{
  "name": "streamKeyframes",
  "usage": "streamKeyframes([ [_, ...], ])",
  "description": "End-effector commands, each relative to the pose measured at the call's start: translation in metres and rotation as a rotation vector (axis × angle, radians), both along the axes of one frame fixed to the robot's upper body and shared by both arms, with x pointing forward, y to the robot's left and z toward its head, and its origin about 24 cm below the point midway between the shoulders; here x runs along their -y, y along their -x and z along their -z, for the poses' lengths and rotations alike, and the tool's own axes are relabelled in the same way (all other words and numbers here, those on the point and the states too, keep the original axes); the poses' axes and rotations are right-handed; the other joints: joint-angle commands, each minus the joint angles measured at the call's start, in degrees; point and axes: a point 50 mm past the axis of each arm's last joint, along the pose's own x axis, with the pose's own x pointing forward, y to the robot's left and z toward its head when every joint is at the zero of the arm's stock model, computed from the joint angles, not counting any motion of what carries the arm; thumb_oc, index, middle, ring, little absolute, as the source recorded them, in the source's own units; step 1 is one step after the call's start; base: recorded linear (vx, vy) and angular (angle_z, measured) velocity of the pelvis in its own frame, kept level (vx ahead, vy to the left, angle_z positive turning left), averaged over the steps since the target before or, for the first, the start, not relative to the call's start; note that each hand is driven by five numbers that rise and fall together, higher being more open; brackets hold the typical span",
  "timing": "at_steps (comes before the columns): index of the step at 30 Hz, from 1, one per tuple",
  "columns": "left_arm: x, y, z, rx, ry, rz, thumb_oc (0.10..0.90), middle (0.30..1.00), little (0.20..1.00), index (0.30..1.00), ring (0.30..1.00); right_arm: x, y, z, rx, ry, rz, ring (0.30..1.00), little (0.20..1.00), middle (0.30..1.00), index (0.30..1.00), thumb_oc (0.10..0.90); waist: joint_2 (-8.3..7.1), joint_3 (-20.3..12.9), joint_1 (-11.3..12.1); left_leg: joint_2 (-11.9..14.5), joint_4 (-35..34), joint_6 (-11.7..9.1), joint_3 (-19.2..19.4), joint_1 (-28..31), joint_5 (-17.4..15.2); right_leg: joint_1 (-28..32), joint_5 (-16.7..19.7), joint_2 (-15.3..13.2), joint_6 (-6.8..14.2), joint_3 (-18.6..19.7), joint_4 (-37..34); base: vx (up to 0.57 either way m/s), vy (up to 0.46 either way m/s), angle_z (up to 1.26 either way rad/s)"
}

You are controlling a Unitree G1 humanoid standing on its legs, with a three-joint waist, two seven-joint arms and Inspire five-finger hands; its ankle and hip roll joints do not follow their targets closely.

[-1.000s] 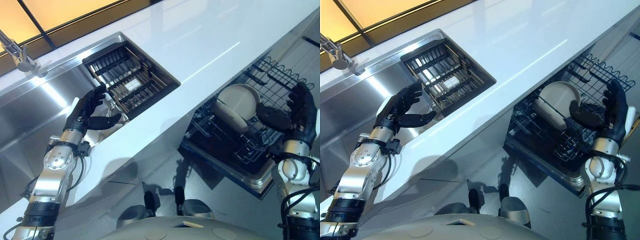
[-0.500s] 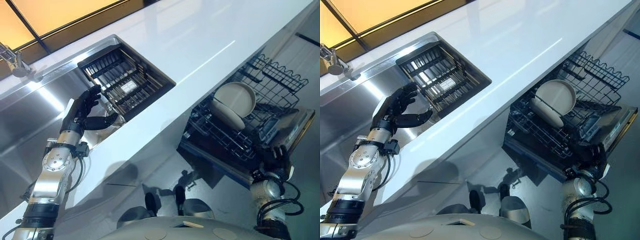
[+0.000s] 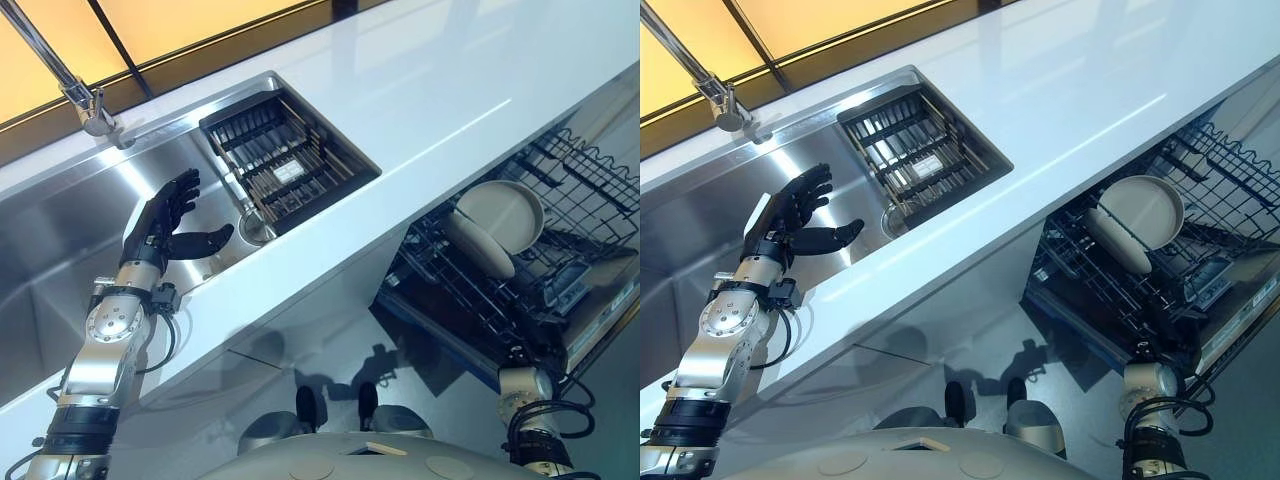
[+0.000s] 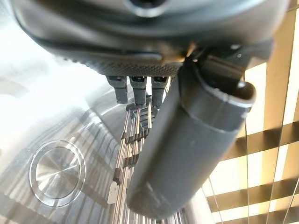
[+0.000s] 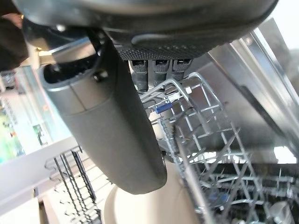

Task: Pick up plates and place into dishwasher.

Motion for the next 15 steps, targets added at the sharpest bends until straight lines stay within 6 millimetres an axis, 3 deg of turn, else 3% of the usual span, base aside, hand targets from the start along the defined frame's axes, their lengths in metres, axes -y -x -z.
streamKeyframes([
  [1, 0.008, -0.015, -0.05, 0.248, -0.035, 0.056, 0.8, 0.9, 0.9, 0.9, 0.9, -0.048, -0.078, -0.045, 0.439, -0.025, -0.369, 0.9, 0.9, 0.9, 0.9, 0.8, 1.04, -2.2, 4.1, -3.5, 0.7, 0.5, -2.0, 0.3, -5.6, -3.6, -7.4, -0.9, 4.2, -1.8, 10.5, 0.02, 0.002, 0.08],
  [6, 0.012, -0.015, -0.047, 0.247, -0.024, 0.057, 0.8, 0.9, 0.9, 0.9, 0.9, -0.076, -0.099, -0.073, 0.584, 0.061, -0.625, 0.9, 0.9, 0.9, 0.9, 0.8, 1.02, -2.0, 5.0, -3.6, 0.9, 0.5, -2.5, 0.1, -5.5, -3.4, -7.5, -1.1, 4.0, -2.5, 10.1, 0.02, 0.017, 0.11],
  [11, 0.023, -0.021, -0.042, 0.242, -0.007, 0.078, 0.8, 0.9, 0.9, 0.9, 0.9, -0.117, -0.125, -0.122, 0.82, 0.126, -0.9, 0.9, 0.9, 0.9, 0.9, 0.8, 0.54, -1.6, 6.5, -3.8, 1.1, 0.6, -3.4, -0.2, -5.2, -2.8, -7.5, -1.2, 3.6, -3.2, 9.5, 0.04, 0.029, 0.01],
  [14, 0.033, -0.028, -0.04, 0.231, -0.004, 0.11, 0.8, 0.9, 0.9, 0.9, 0.9, -0.15, -0.146, -0.168, 1.037, 0.112, -1.018, 0.9, 0.9, 0.9, 0.9, 0.8, 0.05, -1.6, 8.1, -3.9, 1.8, 0.7, -4.3, -0.3, -5.3, -2.1, -7.7, -1.4, 3.2, -4.1, 9.4, 0.06, 0.022, 0.11],
  [15, 0.034, -0.029, -0.04, 0.229, -0.005, 0.115, 0.8, 0.9, 0.9, 0.9, 0.9, -0.154, -0.149, -0.174, 1.06, 0.107, -1.031, 0.9, 0.9, 0.9, 0.9, 0.8, -0.02, -1.6, 8.3, -4.0, 1.9, 0.7, -4.4, -0.3, -5.4, -2.0, -7.7, -1.5, 3.1, -4.2, 9.4, 0.08, 0.013, 0.13],
])
